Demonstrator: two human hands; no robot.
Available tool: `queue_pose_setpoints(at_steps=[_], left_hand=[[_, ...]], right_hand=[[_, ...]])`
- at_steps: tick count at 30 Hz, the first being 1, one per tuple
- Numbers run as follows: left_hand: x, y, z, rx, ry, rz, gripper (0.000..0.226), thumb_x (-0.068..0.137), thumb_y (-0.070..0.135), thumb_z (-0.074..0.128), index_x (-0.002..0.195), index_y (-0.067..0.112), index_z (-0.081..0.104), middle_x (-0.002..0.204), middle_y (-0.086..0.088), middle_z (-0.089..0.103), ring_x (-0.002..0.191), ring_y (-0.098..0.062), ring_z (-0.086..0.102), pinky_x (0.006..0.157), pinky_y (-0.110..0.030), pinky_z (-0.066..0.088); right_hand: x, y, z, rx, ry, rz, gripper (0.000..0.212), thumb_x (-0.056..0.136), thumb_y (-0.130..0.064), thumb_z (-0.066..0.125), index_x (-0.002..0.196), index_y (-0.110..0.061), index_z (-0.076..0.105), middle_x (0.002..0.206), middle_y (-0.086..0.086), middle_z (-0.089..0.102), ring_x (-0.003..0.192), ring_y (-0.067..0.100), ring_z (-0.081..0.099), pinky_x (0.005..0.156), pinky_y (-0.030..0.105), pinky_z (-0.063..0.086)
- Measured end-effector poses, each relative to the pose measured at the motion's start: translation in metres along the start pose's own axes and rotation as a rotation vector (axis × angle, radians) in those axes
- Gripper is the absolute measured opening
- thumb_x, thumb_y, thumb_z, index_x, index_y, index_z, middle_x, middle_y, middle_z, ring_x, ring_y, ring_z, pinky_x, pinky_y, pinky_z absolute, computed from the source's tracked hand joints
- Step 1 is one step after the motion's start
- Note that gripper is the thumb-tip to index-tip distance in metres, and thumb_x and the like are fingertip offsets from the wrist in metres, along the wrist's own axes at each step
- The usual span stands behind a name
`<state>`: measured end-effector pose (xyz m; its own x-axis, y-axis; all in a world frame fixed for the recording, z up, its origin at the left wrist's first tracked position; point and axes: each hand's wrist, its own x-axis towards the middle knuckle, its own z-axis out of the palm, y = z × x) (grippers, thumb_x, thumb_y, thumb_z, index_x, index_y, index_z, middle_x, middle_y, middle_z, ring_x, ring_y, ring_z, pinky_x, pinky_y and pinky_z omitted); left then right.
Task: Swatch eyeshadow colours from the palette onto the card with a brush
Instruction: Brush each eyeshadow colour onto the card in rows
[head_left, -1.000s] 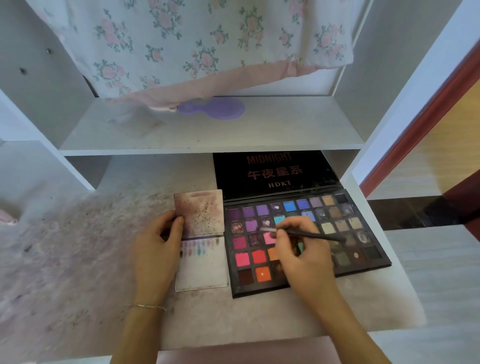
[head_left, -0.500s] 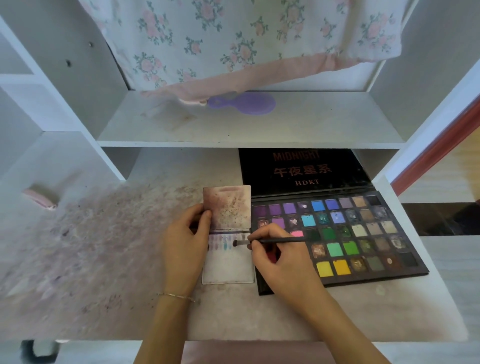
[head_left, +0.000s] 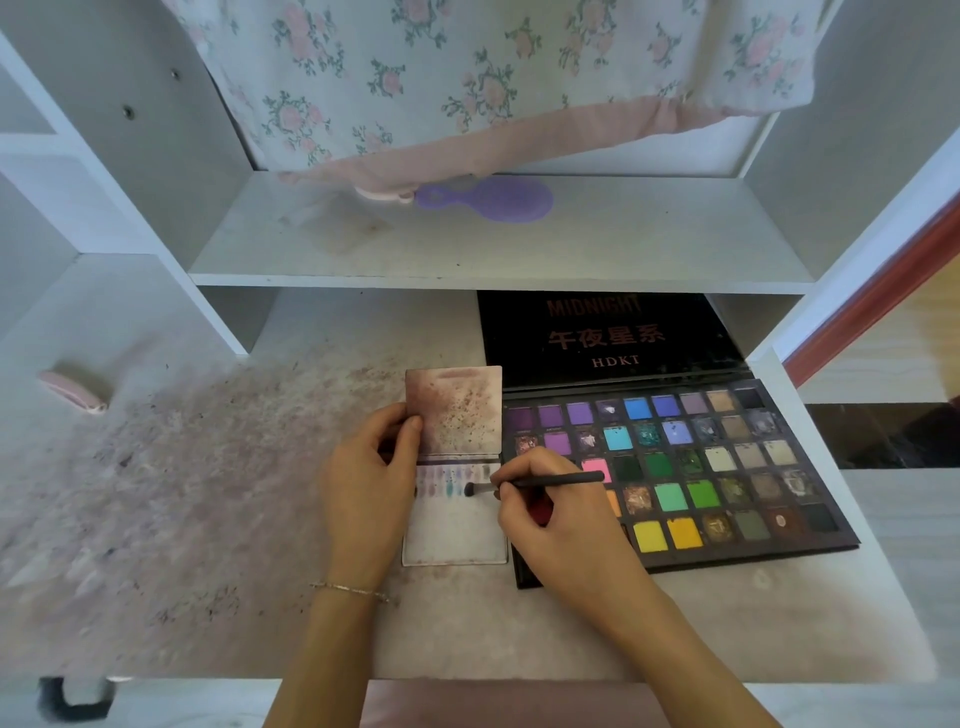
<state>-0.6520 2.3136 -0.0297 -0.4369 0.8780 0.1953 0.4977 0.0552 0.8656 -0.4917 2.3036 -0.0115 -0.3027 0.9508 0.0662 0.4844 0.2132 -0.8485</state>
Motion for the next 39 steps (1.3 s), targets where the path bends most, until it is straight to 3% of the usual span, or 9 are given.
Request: queue_pose_setpoints(at_steps=[8, 19, 22, 25, 28, 30, 35, 39], left_hand=[[-0.001, 0.0, 0.001, 0.013, -0.001, -0.004, 0.02, 0.088, 0.017, 0.055, 0.105, 0.022, 0.065, 0.079, 0.029, 0.054, 0.073, 0.009, 0.055, 0.066, -0.011, 0.041], [0.0, -0.001, 0.001, 0.01, -0.003, -0.008, 0.022, 0.088, 0.018, 0.055, 0.107, 0.017, 0.065, 0.08, 0.025, 0.056, 0.075, 0.006, 0.056, 0.067, -0.013, 0.043], [0.0, -0.001, 0.001, 0.014, 0.002, -0.012, 0.022, 0.088, 0.017, 0.055, 0.108, 0.017, 0.065, 0.081, 0.024, 0.057, 0.075, 0.007, 0.055, 0.067, -0.012, 0.042], [0.0, -0.002, 0.001, 0.012, -0.001, -0.014, 0.021, 0.088, 0.017, 0.055, 0.107, 0.018, 0.065, 0.079, 0.028, 0.055, 0.074, 0.009, 0.055, 0.067, -0.011, 0.042], [0.0, -0.002, 0.0, 0.016, 0.0, -0.008, 0.022, 0.088, 0.018, 0.056, 0.108, 0.021, 0.064, 0.079, 0.031, 0.054, 0.071, 0.014, 0.054, 0.064, -0.005, 0.039], [0.0, -0.002, 0.0, 0.019, 0.0, -0.004, 0.022, 0.088, 0.018, 0.056, 0.108, 0.021, 0.065, 0.079, 0.031, 0.054, 0.071, 0.015, 0.054, 0.064, -0.006, 0.039], [0.0, -0.002, 0.0, 0.02, 0.002, -0.013, 0.022, 0.088, 0.017, 0.056, 0.107, 0.018, 0.066, 0.079, 0.031, 0.053, 0.071, 0.014, 0.053, 0.065, -0.006, 0.038], [-0.001, -0.001, -0.001, 0.012, 0.0, -0.02, 0.02, 0.088, 0.017, 0.056, 0.106, 0.022, 0.065, 0.079, 0.032, 0.054, 0.071, 0.015, 0.055, 0.064, -0.004, 0.039]], right_hand=[[0.0, -0.001, 0.0, -0.014, -0.012, -0.006, 0.01, 0.086, -0.015, 0.055, 0.087, -0.025, 0.056, 0.084, -0.017, 0.054, 0.083, 0.001, 0.052, 0.07, 0.014, 0.046], [0.001, 0.0, 0.001, -0.03, 0.004, -0.01, 0.008, 0.086, -0.016, 0.054, 0.09, -0.023, 0.058, 0.084, -0.016, 0.055, 0.083, 0.002, 0.053, 0.071, 0.015, 0.046], [0.0, 0.0, -0.001, 0.026, -0.011, 0.0, 0.015, 0.085, -0.014, 0.055, 0.083, -0.028, 0.056, 0.075, -0.017, 0.054, 0.073, -0.001, 0.053, 0.061, 0.013, 0.043], [-0.001, 0.0, -0.004, 0.182, 0.069, -0.015, 0.024, 0.084, -0.012, 0.055, 0.078, -0.035, 0.054, 0.07, -0.015, 0.057, 0.067, 0.001, 0.054, 0.055, 0.012, 0.042], [-0.002, 0.001, -0.006, 0.294, 0.194, -0.04, 0.021, 0.081, -0.016, 0.051, 0.083, -0.036, 0.057, 0.08, -0.013, 0.062, 0.077, 0.004, 0.059, 0.065, 0.016, 0.049], [-0.002, 0.003, -0.006, 0.311, 0.248, -0.06, 0.02, 0.081, -0.015, 0.05, 0.085, -0.033, 0.06, 0.081, -0.012, 0.062, 0.08, 0.006, 0.059, 0.069, 0.014, 0.048], [-0.003, 0.007, -0.011, 0.363, 0.301, -0.043, 0.019, 0.082, -0.018, 0.05, 0.084, -0.033, 0.061, 0.076, -0.013, 0.063, 0.065, 0.007, 0.057, 0.057, 0.013, 0.045], [-0.007, 0.013, -0.027, 0.331, 0.387, -0.039, 0.022, 0.083, -0.014, 0.051, 0.083, -0.034, 0.06, 0.078, -0.008, 0.064, 0.07, 0.007, 0.06, 0.061, 0.015, 0.049]])
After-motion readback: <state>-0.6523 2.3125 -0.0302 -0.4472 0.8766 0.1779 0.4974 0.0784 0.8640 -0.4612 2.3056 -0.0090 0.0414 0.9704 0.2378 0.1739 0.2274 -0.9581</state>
